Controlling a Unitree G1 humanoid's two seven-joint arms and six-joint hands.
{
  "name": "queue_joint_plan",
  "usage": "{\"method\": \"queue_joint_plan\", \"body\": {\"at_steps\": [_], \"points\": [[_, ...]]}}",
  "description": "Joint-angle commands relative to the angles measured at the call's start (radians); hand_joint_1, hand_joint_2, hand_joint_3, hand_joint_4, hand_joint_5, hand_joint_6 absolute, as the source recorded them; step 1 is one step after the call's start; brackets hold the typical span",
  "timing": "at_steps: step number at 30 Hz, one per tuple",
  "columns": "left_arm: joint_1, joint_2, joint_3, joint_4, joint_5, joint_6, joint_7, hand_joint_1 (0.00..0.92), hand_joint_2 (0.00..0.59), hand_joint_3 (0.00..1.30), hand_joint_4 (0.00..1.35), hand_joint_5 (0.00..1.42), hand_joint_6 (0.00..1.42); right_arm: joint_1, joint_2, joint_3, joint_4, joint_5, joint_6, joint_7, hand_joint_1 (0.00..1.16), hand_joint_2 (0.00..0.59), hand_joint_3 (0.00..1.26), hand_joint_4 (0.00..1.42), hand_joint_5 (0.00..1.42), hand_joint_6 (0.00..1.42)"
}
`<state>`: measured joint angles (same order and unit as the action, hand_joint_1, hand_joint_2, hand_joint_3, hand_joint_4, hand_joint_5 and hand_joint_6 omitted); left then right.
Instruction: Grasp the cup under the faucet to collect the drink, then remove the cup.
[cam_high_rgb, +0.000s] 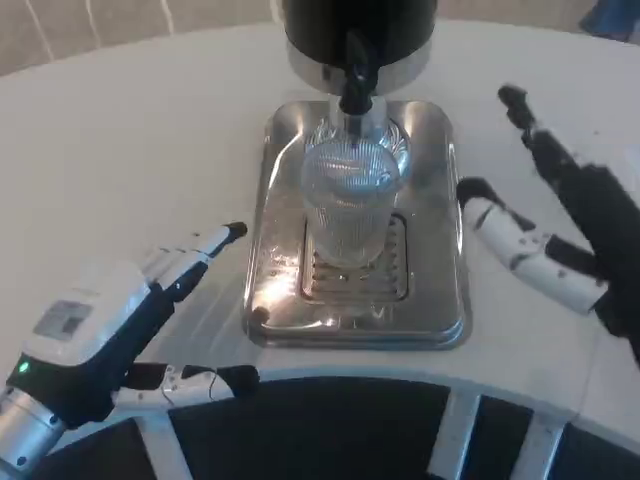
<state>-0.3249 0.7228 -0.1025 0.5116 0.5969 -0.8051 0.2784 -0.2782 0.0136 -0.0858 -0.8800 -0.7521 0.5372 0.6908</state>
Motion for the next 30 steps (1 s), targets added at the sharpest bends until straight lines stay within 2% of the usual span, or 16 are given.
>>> {"method": "queue_joint_plan", "body": {"at_steps": [1, 8, 12, 21, 30], "points": [[0.043, 0.018, 0.007, -0.039, 0.003, 0.01, -0.028, 0.072, 0.092, 0.08, 0.01, 0.11, 0.24, -0.089, -0.044, -0.011, 0.04, 0.076, 0.072, -0.038, 0.39, 0.479, 0.0, 0.0, 0.0, 0.02], [0.073, 0.022, 0.026, -0.068, -0.009, 0.021, -0.048, 0.072, 0.091, 0.08, 0.01, 0.11, 0.23, -0.163, -0.104, 0.006, 0.083, 0.182, 0.129, -0.1, 0.38, 0.479, 0.0, 0.0, 0.0, 0.02], [0.092, 0.022, 0.037, -0.091, -0.014, 0.034, -0.059, 0.072, 0.091, 0.08, 0.01, 0.1, 0.22, -0.196, -0.107, 0.032, 0.129, 0.25, 0.131, -0.148, 0.38, 0.479, 0.0, 0.0, 0.0, 0.03], [0.128, 0.022, 0.068, -0.137, -0.027, 0.062, -0.087, 0.072, 0.092, 0.08, 0.01, 0.1, 0.22, -0.24, -0.146, 0.098, 0.208, 0.36, 0.112, -0.227, 0.37, 0.486, 0.0, 0.0, 0.0, 0.03], [0.168, 0.03, 0.095, -0.177, -0.04, 0.086, -0.108, 0.072, 0.092, 0.09, 0.02, 0.1, 0.22, -0.293, -0.178, 0.14, 0.228, 0.437, 0.132, -0.265, 0.35, 0.479, 0.0, 0.0, 0.0, 0.03]]}}
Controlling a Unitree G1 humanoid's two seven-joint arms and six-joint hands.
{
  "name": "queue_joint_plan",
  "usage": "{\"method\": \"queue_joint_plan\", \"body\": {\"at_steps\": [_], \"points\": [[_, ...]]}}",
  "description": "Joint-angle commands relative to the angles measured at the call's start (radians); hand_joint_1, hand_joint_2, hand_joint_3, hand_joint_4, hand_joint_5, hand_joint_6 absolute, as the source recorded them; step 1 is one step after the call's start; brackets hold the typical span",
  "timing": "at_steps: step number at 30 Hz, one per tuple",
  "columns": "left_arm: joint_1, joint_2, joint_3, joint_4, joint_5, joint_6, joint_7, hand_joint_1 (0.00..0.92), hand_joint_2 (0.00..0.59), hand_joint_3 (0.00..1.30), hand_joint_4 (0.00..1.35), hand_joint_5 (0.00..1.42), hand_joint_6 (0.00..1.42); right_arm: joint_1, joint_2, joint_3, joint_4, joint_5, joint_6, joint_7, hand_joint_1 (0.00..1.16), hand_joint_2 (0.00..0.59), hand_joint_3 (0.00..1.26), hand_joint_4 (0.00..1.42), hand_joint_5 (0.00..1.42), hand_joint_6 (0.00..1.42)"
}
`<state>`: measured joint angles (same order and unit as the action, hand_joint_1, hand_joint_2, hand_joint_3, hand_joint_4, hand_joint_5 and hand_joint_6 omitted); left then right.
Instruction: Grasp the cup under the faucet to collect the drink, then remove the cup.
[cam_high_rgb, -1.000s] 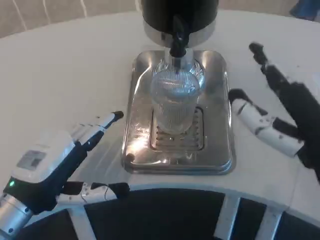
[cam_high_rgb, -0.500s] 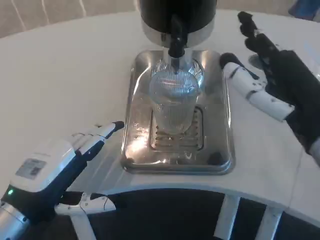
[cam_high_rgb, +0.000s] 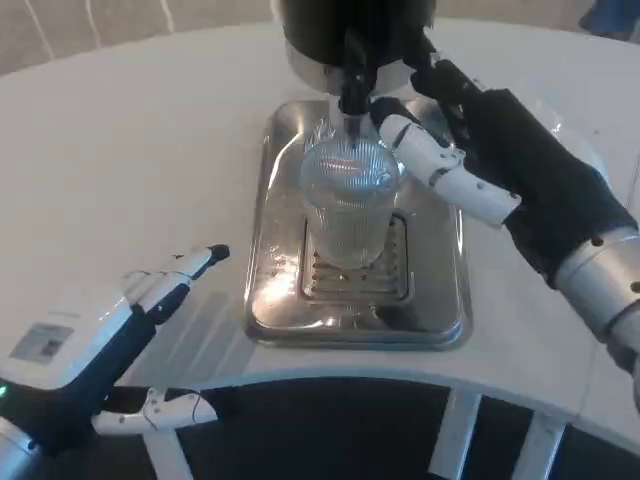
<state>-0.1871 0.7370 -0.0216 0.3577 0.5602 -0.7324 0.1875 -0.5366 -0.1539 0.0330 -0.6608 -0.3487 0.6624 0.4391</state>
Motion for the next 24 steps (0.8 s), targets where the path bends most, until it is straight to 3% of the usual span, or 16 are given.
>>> {"method": "queue_joint_plan", "body": {"at_steps": [1, 15, 24], "points": [[0.033, 0.015, 0.016, -0.026, -0.005, 0.015, -0.018, 0.072, 0.092, 0.09, 0.02, 0.1, 0.22, -0.044, -0.015, 0.027, 0.014, 0.039, 0.008, -0.015, 0.35, 0.478, 0.0, 0.0, 0.0, 0.03], [0.047, 0.011, 0.022, -0.04, -0.008, 0.04, -0.027, 0.069, 0.088, 0.09, 0.02, 0.1, 0.22, -0.146, -0.058, 0.088, 0.097, 0.101, 0.016, -0.021, 0.34, 0.47, 0.0, 0.0, 0.0, 0.03], [0.043, 0.014, 0.024, -0.032, -0.015, 0.044, -0.032, 0.069, 0.088, 0.09, 0.02, 0.1, 0.22, -0.204, -0.118, 0.187, 0.15, 0.101, 0.028, 0.023, 0.18, 0.44, 0.0, 0.0, 0.0, 0.0]]}}
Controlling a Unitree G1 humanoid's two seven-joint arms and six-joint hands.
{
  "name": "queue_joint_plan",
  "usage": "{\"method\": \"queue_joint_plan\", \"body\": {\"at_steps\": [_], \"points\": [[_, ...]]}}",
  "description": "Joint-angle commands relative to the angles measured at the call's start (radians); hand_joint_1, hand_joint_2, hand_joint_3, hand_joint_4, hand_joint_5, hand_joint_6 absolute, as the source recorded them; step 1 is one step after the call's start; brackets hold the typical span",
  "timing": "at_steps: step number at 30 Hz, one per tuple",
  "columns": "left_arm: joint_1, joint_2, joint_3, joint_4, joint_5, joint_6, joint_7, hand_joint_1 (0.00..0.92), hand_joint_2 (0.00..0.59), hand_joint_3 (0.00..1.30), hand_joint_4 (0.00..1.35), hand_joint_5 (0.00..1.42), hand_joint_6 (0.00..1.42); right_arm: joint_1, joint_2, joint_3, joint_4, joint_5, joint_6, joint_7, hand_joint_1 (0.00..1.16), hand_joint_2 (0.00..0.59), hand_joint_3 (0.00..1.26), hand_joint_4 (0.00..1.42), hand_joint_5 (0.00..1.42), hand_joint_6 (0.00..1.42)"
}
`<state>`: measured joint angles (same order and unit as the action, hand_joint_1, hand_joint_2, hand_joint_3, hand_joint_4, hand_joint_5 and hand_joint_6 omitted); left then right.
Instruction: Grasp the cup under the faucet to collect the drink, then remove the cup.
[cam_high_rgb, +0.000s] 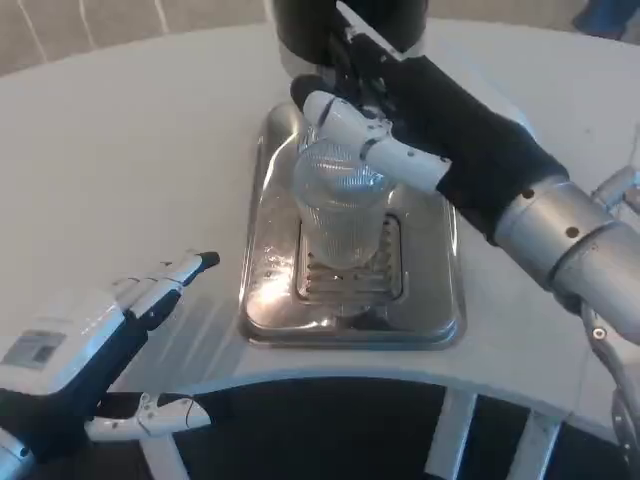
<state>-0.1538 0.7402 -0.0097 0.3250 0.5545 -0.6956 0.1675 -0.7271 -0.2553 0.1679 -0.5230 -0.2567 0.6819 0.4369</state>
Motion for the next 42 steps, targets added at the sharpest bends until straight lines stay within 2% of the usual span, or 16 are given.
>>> {"method": "queue_joint_plan", "body": {"at_steps": [1, 10, 18, 26, 29, 33, 39, 42], "points": [[0.009, 0.011, 0.013, 0.002, -0.01, 0.007, -0.013, 0.069, 0.088, 0.1, 0.02, 0.1, 0.22, -0.015, -0.021, 0.06, 0.012, 0.008, 0.007, 0.026, 0.18, 0.44, 0.0, 0.0, 0.0, 0.0], [0.013, 0.018, 0.023, 0.011, -0.018, 0.005, -0.017, 0.058, 0.089, 0.1, 0.02, 0.1, 0.22, -0.027, -0.069, 0.146, -0.019, -0.036, -0.007, 0.044, 0.16, 0.438, 0.0, 0.0, 0.0, 0.0], [0.02, 0.015, 0.033, 0.017, -0.023, -0.002, -0.027, 0.054, 0.084, 0.1, 0.02, 0.1, 0.22, -0.04, -0.133, 0.234, -0.054, -0.133, -0.072, 0.062, 0.15, 0.444, 0.0, 0.0, 0.0, 0.0], [0.025, 0.004, 0.034, 0.02, -0.059, 0.008, -0.05, 0.055, 0.071, 0.07, 0.01, 0.1, 0.22, -0.024, -0.147, 0.233, -0.074, -0.163, -0.084, 0.073, 0.14, 0.445, 0.0, 0.0, 0.0, 0.0], [0.016, -0.02, 0.04, 0.025, -0.125, 0.037, -0.091, 0.057, 0.059, 0.01, 0.0, 0.11, 0.22, -0.015, -0.148, 0.229, -0.081, -0.168, -0.083, 0.077, 0.14, 0.445, 0.0, 0.0, 0.0, 0.0], [0.003, -0.044, 0.045, 0.018, -0.198, 0.075, -0.139, 0.062, 0.048, 0.0, 0.0, 0.12, 0.22, -0.008, -0.15, 0.223, -0.083, -0.171, -0.081, 0.083, 0.14, 0.445, 0.0, 0.0, 0.0, 0.0], [-0.04, -0.114, 0.045, -0.019, -0.284, 0.149, -0.191, 0.155, 0.028, 0.0, 0.0, 0.14, 0.24, -0.003, -0.149, 0.22, -0.087, -0.178, -0.075, 0.083, 0.14, 0.449, 0.0, 0.0, 0.0, 0.0], [-0.055, -0.136, 0.045, -0.03, -0.294, 0.163, -0.2, 0.161, 0.028, 0.0, 0.0, 0.15, 0.25, -0.003, -0.147, 0.22, -0.089, -0.183, -0.069, 0.084, 0.15, 0.452, 0.0, 0.0, 0.0, 0.0]]}}
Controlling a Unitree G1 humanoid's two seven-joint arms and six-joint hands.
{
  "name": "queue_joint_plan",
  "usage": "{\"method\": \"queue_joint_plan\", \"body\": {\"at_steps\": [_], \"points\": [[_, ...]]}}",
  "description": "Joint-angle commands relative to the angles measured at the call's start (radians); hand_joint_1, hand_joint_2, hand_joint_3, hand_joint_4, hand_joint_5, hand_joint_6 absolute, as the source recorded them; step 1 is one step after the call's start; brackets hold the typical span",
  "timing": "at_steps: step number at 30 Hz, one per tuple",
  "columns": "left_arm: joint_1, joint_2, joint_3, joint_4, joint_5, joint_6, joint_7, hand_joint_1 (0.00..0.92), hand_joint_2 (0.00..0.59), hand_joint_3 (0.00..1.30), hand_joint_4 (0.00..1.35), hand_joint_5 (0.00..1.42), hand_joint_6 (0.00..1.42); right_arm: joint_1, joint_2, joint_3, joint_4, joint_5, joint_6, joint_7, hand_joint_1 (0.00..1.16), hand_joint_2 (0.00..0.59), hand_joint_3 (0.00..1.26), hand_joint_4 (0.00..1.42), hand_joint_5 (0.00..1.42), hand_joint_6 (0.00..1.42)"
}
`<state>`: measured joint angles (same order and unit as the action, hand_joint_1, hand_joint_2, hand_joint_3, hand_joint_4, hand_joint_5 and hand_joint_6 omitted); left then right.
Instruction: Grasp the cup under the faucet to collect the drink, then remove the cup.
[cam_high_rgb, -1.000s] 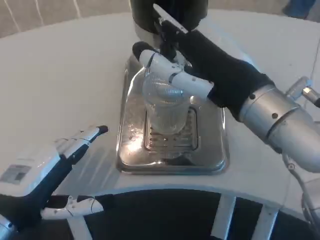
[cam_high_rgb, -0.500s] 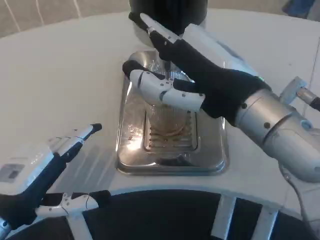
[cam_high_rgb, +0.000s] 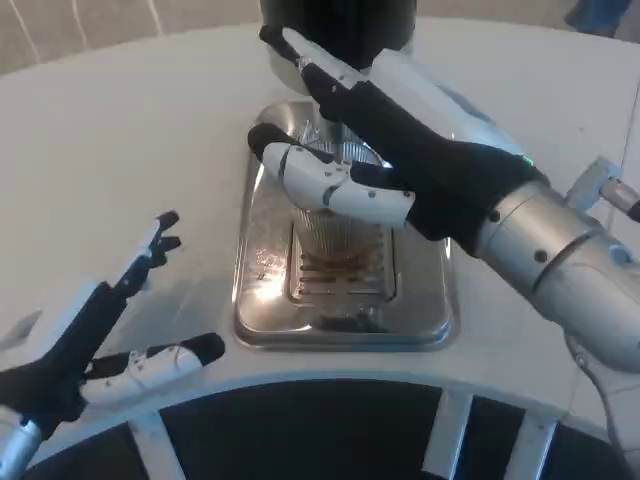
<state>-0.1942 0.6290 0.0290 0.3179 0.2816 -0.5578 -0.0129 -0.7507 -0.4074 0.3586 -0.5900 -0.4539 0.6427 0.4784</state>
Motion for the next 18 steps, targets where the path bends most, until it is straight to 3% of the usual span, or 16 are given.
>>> {"method": "queue_joint_plan", "body": {"at_steps": [1, 18], "points": [[-0.02, -0.031, 0.005, -0.024, -0.023, 0.028, -0.022, 0.162, 0.028, 0.0, 0.0, 0.15, 0.25, 0.021, 0.006, 0.029, -0.023, 0.013, -0.028, 0.044, 0.15, 0.453, 0.0, 0.0, 0.0, 0.0], [-0.136, -0.12, -0.034, 0.059, 0.008, 0.046, -0.028, 0.183, 0.026, 0.0, 0.0, 0.17, 0.26, 0.026, 0.015, 0.022, -0.033, 0.0, -0.006, 0.062, 0.17, 0.462, 0.0, 0.0, 0.0, 0.0]]}}
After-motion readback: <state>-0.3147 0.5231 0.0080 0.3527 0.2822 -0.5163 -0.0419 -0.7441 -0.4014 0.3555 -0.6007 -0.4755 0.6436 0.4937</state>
